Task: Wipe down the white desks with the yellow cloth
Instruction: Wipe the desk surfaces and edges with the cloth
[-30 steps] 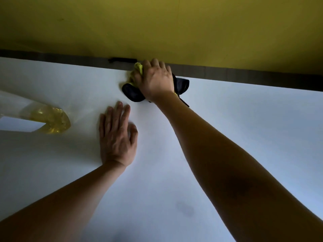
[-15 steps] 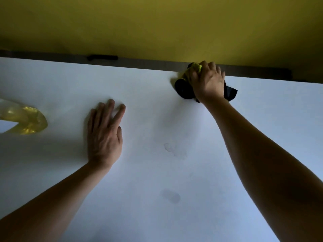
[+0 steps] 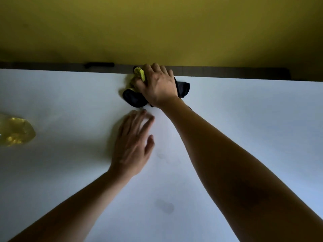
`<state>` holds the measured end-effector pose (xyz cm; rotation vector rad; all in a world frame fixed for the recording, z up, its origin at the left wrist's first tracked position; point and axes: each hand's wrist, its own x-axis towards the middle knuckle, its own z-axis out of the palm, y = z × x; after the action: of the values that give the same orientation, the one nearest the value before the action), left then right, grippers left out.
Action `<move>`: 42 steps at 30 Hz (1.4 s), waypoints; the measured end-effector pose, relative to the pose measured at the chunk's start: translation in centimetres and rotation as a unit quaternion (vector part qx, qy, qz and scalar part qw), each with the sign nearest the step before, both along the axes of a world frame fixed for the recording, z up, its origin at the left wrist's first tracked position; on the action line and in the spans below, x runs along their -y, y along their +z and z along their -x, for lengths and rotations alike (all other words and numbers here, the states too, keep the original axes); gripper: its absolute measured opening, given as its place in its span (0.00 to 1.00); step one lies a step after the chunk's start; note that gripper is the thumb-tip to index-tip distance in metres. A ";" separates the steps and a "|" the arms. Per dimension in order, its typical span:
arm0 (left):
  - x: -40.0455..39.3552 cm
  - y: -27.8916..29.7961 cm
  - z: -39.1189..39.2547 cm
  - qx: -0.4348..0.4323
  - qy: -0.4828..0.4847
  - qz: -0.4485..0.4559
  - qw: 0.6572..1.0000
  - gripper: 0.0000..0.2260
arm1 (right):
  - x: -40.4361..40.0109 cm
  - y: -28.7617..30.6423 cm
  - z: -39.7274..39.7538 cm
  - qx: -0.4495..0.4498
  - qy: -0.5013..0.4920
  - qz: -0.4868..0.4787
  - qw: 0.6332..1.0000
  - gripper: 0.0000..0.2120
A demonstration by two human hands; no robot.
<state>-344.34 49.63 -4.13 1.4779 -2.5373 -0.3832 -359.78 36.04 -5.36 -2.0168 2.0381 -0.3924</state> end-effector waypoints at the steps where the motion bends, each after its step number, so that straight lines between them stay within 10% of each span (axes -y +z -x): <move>1: -0.3 0.0 1.7 0.007 -0.008 -0.005 1.000 0.24 | -0.4 -0.1 1.1 0.006 -0.008 0.000 1.000 0.22; 12: -1.6 -1.0 6.7 0.055 0.078 0.056 0.994 0.23 | -6.2 0.2 19.6 -0.002 -0.115 -0.024 0.993 0.29; 24: -1.4 -1.3 6.7 0.062 0.080 0.077 0.992 0.24 | -2.3 0.0 9.2 -0.018 0.012 -0.013 1.000 0.23; 33: -2.1 -0.4 8.7 0.039 0.111 0.047 0.992 0.24 | -9.5 0.2 29.6 -0.009 -0.128 -0.010 0.992 0.32; 38: -3.8 -0.1 16.4 -0.037 0.003 0.038 0.999 0.22 | -10.1 0.7 32.4 -0.020 -0.173 -0.034 0.984 0.30; 42: -5.3 -0.2 22.8 -0.064 -0.055 -0.013 0.996 0.22 | -7.5 0.5 27.7 -0.044 -0.029 -0.068 0.996 0.26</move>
<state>-367.09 54.97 -4.31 1.2807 -2.5270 -0.5129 -387.45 43.53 -4.84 -1.9307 2.1177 -0.1725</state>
